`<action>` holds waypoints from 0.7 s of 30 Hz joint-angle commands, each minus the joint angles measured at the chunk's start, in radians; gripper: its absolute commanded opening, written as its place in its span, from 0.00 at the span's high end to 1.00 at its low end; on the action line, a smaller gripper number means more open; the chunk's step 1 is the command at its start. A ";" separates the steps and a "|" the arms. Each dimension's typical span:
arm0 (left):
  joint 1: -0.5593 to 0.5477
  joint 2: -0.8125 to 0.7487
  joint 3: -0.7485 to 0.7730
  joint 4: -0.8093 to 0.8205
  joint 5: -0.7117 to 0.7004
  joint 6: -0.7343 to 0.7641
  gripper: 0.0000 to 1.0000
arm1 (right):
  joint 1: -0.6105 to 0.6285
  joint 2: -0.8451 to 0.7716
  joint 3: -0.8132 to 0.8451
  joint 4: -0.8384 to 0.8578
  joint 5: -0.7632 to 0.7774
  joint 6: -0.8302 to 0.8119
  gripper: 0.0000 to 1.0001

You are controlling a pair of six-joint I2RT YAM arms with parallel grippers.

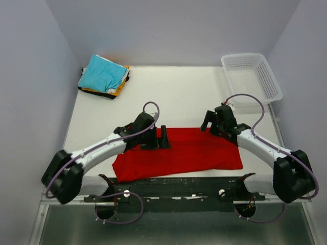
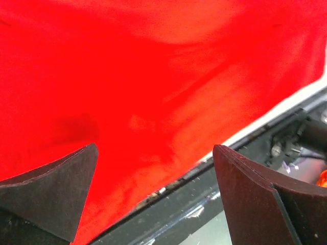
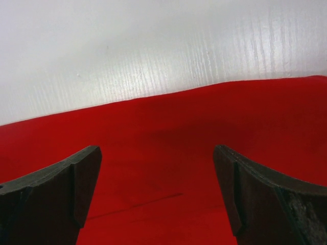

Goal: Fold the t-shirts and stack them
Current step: Rotate the tshirt 90 degrees

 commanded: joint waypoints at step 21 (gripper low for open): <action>0.361 1.399 1.759 -0.555 0.354 0.098 0.01 | 0.099 0.256 -0.035 0.243 -0.524 0.084 0.00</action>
